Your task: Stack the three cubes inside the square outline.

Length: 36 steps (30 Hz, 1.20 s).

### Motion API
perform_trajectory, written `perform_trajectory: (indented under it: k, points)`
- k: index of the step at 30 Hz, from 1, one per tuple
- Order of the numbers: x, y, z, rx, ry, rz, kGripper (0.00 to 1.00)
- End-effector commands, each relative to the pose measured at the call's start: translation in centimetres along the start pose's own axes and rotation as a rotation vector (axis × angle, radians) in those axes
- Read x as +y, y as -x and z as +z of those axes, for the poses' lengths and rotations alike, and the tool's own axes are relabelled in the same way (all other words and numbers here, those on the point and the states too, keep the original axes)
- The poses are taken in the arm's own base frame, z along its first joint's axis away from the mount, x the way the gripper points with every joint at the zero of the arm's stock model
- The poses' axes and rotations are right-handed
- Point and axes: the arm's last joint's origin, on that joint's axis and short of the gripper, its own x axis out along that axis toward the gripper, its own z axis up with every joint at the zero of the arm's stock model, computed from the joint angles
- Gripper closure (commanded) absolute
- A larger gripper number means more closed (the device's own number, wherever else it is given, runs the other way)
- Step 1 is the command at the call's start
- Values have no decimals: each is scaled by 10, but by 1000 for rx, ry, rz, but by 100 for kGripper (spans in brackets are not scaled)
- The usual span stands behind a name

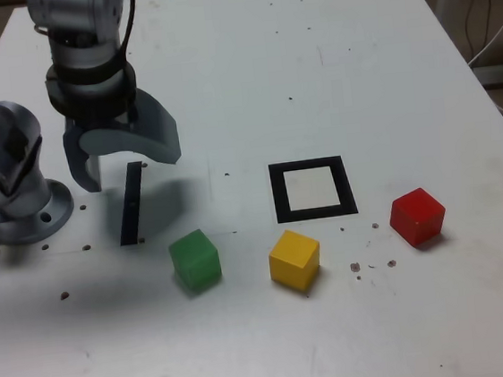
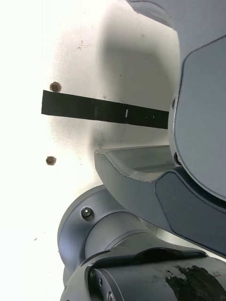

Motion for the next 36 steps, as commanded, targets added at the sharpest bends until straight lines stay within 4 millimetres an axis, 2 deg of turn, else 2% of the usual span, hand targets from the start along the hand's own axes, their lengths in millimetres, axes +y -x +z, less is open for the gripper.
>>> perform_trajectory:
  k: [1,12,19,23,28,33,36]
  points:
    - [-1,-1,1,3,6,-5,1]
    - [-1,4,3,14,16,-6,1]
    - [-13,37,11,7,-5,-83,1]
    - [-37,60,22,-61,-38,-89,1]
    - [-86,88,51,-108,-125,-85,1]
    - [-137,105,80,-111,-208,-56,1]
    - [-155,112,90,-113,-236,-48,1]
